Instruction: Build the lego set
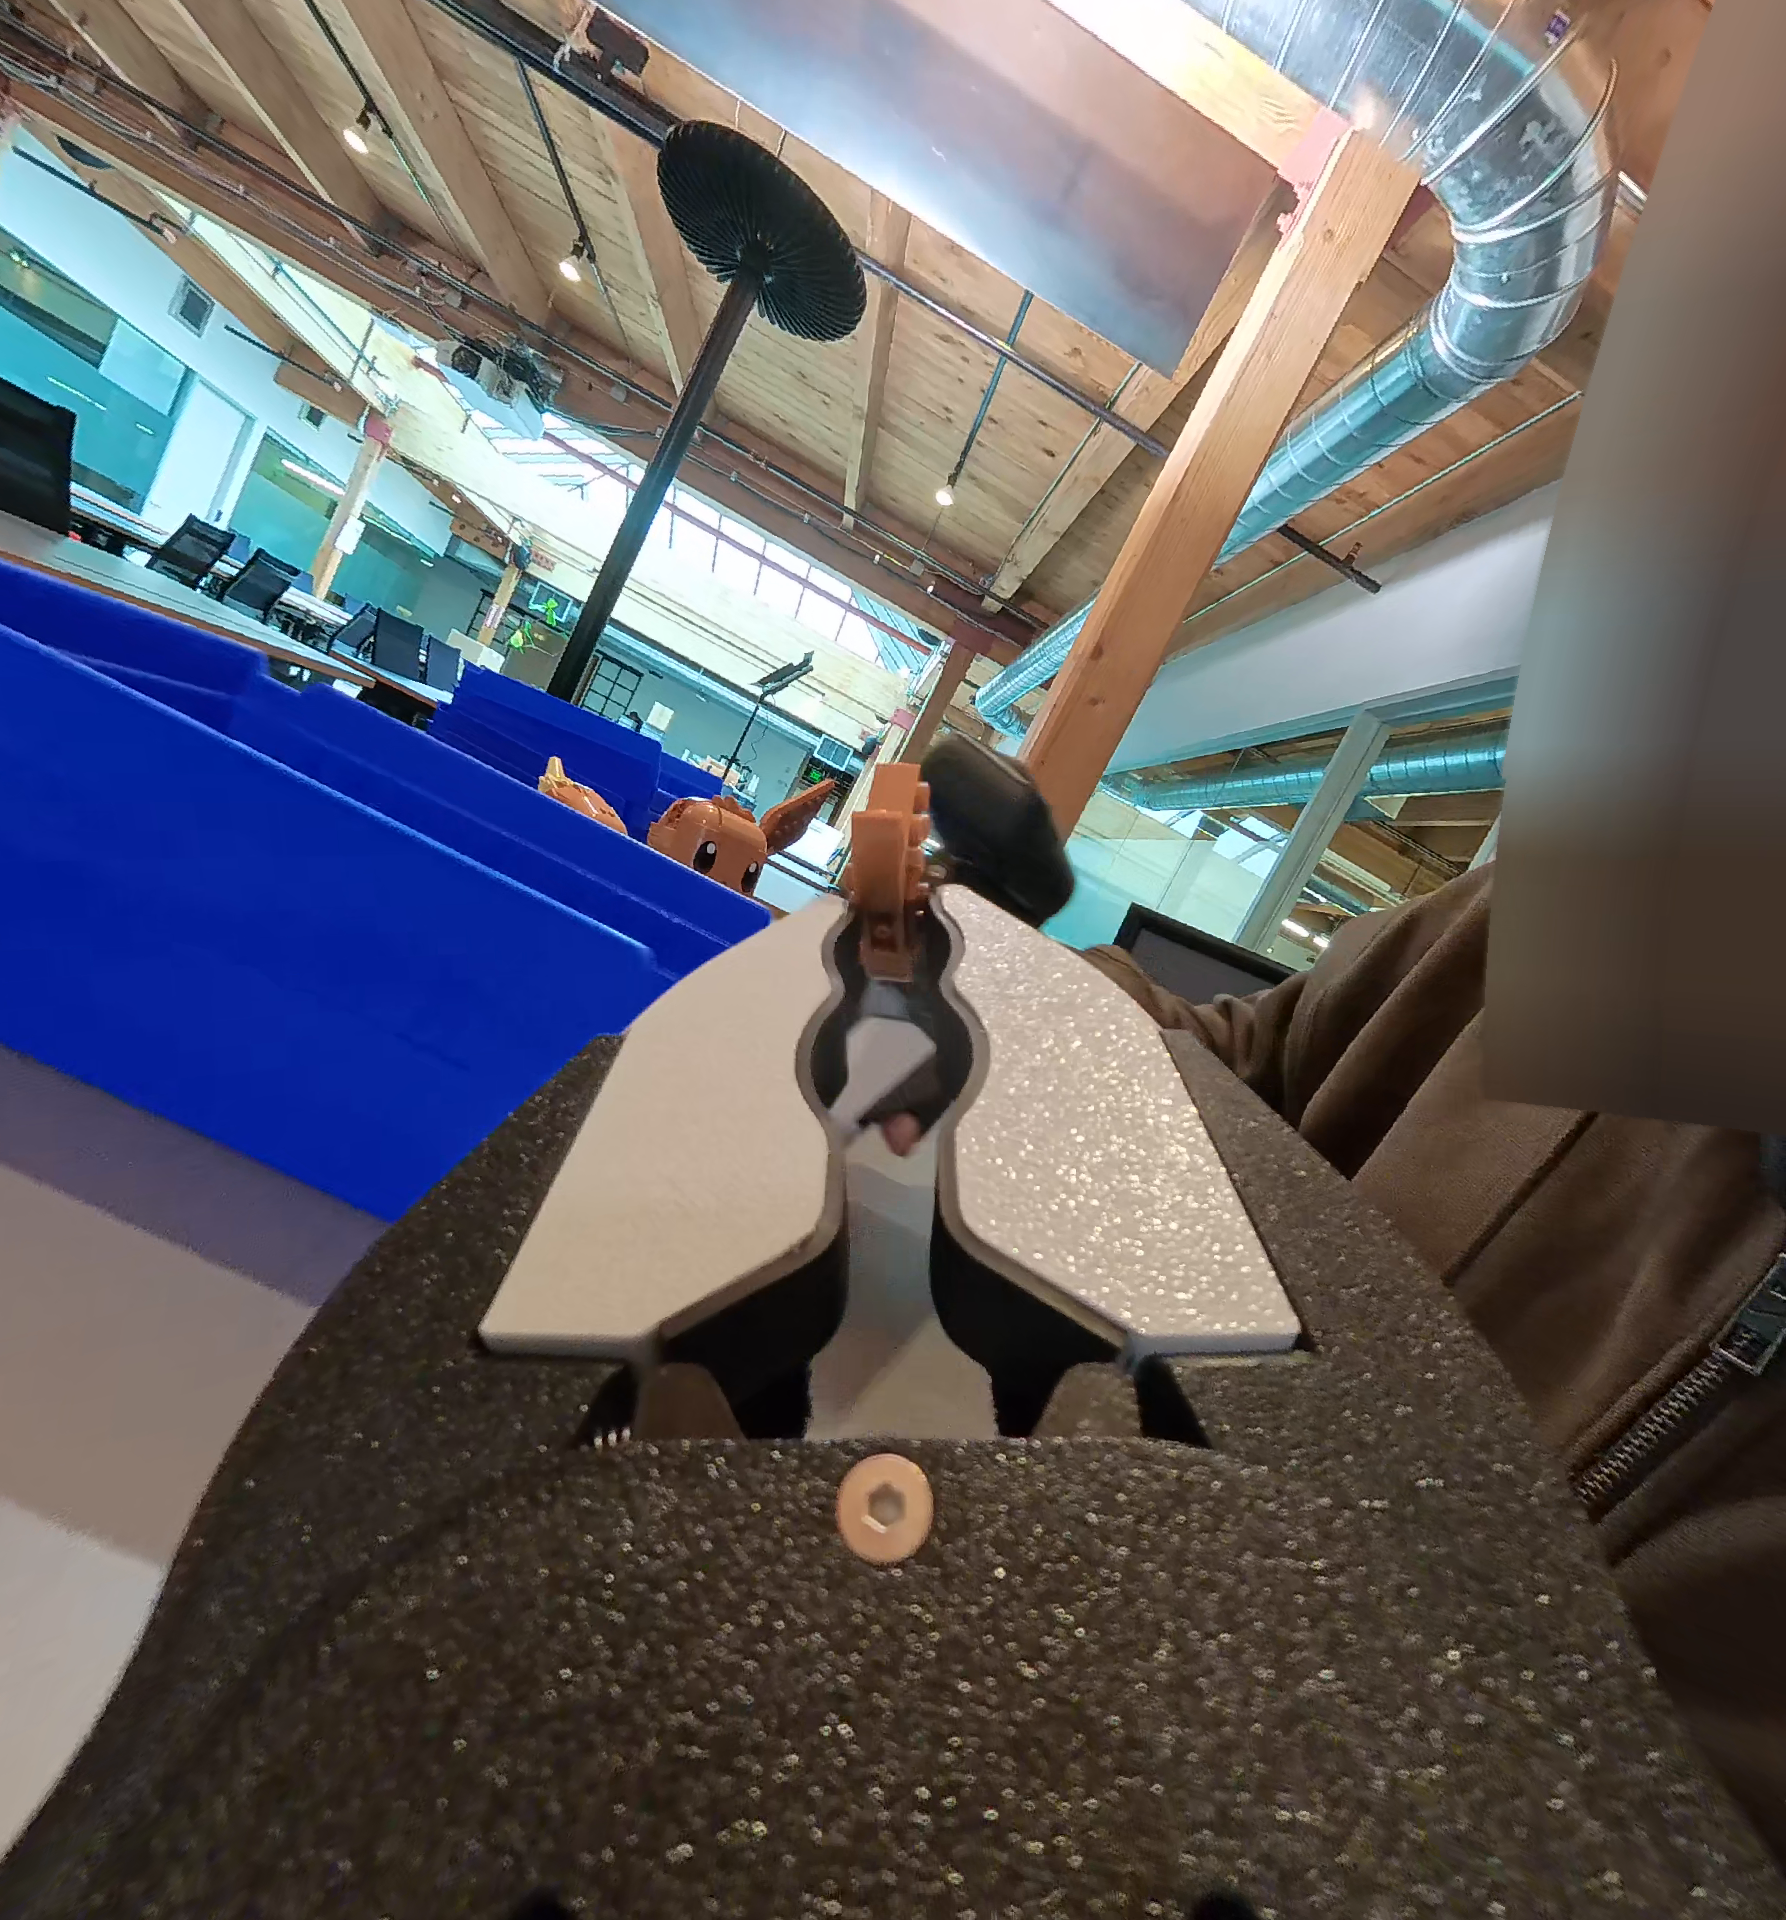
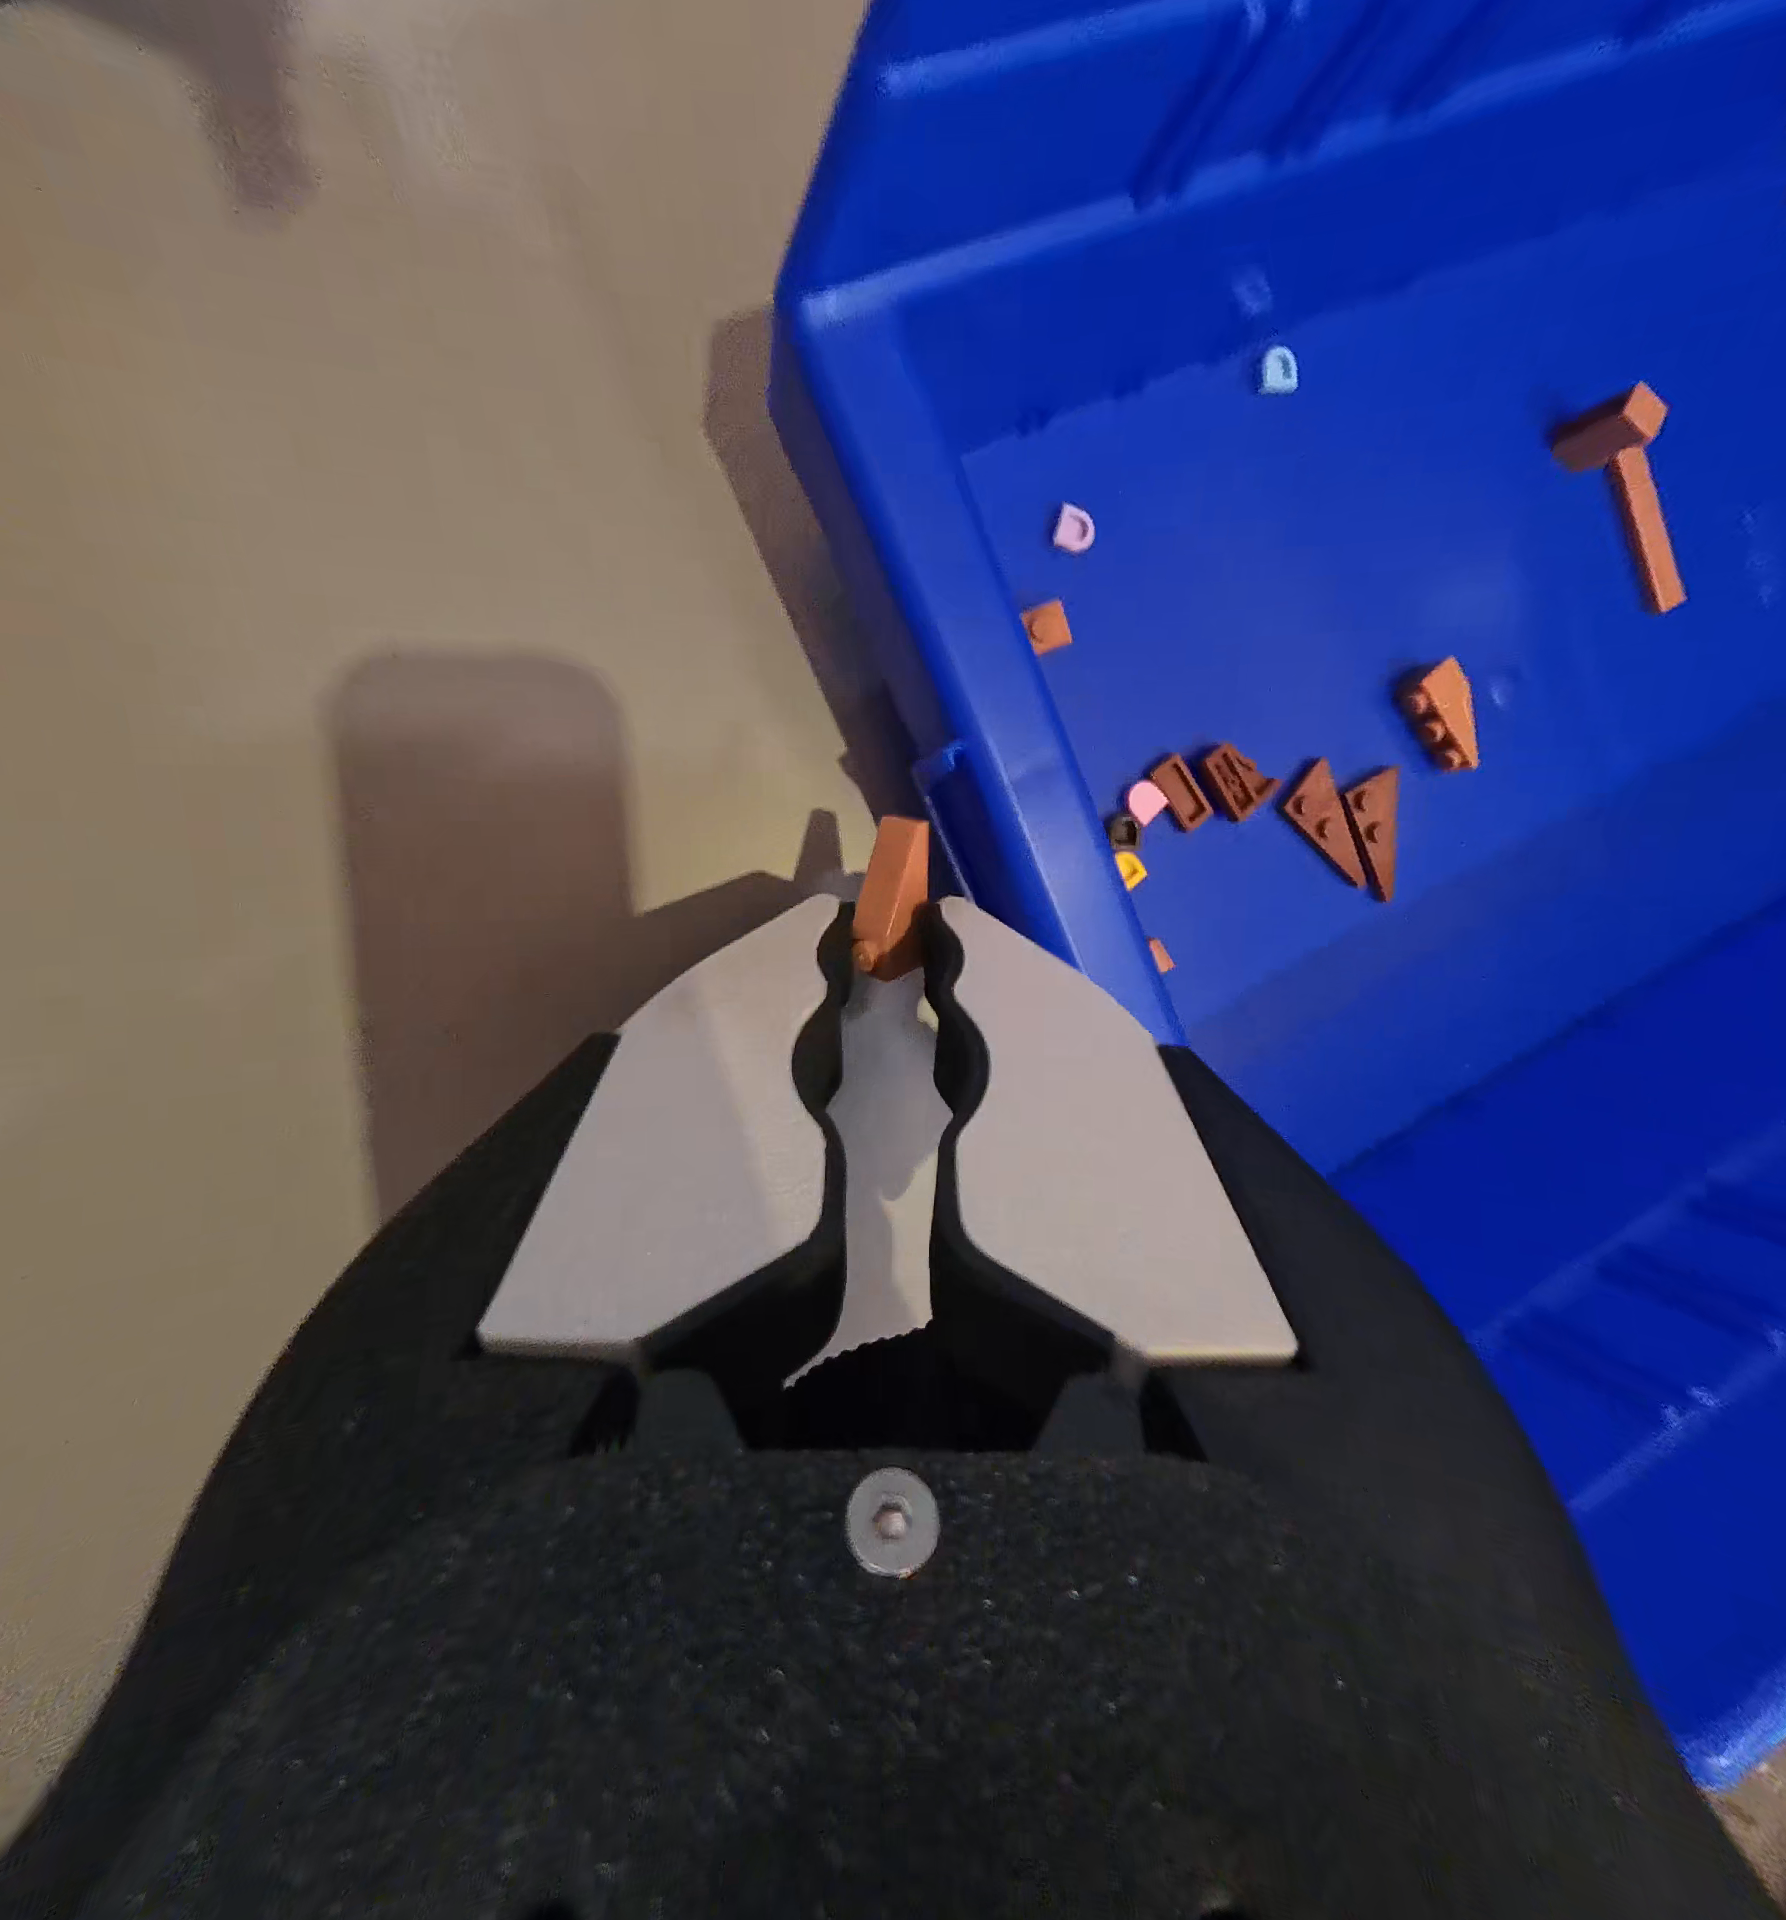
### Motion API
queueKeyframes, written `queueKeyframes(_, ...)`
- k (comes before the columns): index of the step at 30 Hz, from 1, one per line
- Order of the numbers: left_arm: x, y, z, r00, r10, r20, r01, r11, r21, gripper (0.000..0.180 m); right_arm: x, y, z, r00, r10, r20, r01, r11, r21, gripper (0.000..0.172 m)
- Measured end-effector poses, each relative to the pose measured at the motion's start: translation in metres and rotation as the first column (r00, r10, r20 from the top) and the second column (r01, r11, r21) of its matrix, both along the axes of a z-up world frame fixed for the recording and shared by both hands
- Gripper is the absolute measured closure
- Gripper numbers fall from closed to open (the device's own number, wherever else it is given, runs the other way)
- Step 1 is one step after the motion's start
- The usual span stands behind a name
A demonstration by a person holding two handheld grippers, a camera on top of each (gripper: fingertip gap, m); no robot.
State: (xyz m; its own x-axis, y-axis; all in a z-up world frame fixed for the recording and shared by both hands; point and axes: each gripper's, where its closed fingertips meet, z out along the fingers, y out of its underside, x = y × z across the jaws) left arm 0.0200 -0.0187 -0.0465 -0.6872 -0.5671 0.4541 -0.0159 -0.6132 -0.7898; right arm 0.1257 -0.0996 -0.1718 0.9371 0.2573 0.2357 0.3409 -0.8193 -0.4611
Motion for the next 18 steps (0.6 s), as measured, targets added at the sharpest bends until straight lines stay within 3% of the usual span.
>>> queueKeyframes(2,0.000,-0.001,-0.001,1.000,-0.001,-0.002,0.001,1.000,0.003,0.169,0.023,0.017,-0.005,0.999,-0.035,0.008,0.034,0.999,0.024,0.160)
queueKeyframes(4,0.000,0.000,-0.001,1.000,0.001,-0.001,-0.001,1.000,0.006,0.169,0.022,0.021,-0.019,0.995,-0.018,-0.102,0.013,0.999,-0.049,0.159)
queueKeyframes(10,0.000,0.002,0.000,1.000,0.014,0.000,-0.014,1.000,0.010,0.169,-0.004,0.019,-0.006,0.986,0.076,-0.150,-0.076,0.997,0.006,0.159)
queueKeyframes(15,0.002,0.002,-0.001,1.000,0.009,-0.006,-0.009,1.000,-0.002,0.169,0.021,0.014,0.028,0.980,0.131,0.149,-0.143,0.987,0.076,0.159)
queueKeyframes(18,0.002,0.002,-0.001,1.000,0.008,-0.006,-0.008,1.000,0.002,0.169,0.042,0.009,0.044,0.966,0.150,0.208,-0.163,0.986,0.044,0.159)
